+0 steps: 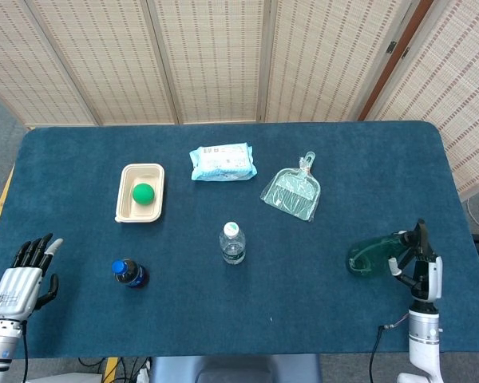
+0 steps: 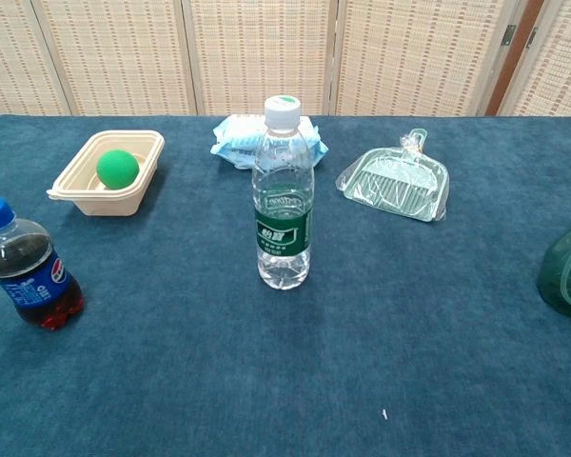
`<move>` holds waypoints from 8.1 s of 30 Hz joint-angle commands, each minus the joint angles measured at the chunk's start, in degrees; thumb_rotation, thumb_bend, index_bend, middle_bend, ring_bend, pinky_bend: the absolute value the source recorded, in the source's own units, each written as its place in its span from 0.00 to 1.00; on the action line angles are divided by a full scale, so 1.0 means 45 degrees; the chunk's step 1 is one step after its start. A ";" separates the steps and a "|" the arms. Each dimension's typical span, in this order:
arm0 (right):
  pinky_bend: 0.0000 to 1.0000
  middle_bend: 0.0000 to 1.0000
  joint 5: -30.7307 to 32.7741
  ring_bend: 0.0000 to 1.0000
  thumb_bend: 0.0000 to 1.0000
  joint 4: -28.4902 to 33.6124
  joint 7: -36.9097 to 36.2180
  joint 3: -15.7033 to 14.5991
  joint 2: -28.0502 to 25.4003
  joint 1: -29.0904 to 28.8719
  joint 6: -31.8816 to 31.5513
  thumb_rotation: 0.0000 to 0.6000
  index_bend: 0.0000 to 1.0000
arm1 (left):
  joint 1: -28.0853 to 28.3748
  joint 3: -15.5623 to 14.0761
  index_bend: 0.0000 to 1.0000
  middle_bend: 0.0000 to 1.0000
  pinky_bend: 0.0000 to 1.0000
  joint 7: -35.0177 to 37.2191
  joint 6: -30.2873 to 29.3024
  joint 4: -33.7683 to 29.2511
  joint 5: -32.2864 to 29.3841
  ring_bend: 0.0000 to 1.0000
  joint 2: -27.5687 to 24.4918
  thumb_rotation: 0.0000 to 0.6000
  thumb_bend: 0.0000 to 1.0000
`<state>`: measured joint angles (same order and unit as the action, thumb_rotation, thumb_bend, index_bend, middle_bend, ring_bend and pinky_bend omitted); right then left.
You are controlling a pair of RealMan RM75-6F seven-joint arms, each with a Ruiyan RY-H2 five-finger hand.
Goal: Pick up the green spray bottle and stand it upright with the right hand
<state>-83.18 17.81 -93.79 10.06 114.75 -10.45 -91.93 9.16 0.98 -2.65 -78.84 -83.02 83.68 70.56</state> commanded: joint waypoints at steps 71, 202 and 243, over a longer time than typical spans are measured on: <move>0.45 0.48 -0.0001 0.46 0.18 0.0137 0.0000 -0.0143 -0.0489 0.0335 -0.0306 1.00 0.54 | -0.0119 0.0012 0.06 0.01 0.00 -0.0810 0.0111 -0.0413 -0.0215 0.00 -0.0203 1.00 0.61; 0.23 0.26 -0.0168 0.25 0.12 0.1076 0.0841 -0.0336 -0.1421 0.0879 -0.0741 1.00 0.29 | -0.0154 -0.0004 0.06 0.01 0.00 -0.1027 0.0110 -0.0465 -0.0135 0.00 -0.0074 1.00 0.61; 0.20 0.23 -0.0571 0.21 0.12 1.0364 1.2651 -0.1528 -0.8643 0.1867 0.0907 1.00 0.28 | 0.0077 0.0264 0.06 0.01 0.00 -0.1467 0.0131 -0.0863 -0.0347 0.00 -0.0168 1.00 0.61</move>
<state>-86.00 62.69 -38.87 3.60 77.43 -2.09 -89.10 9.51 2.17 -9.26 -78.25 -86.90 82.12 69.81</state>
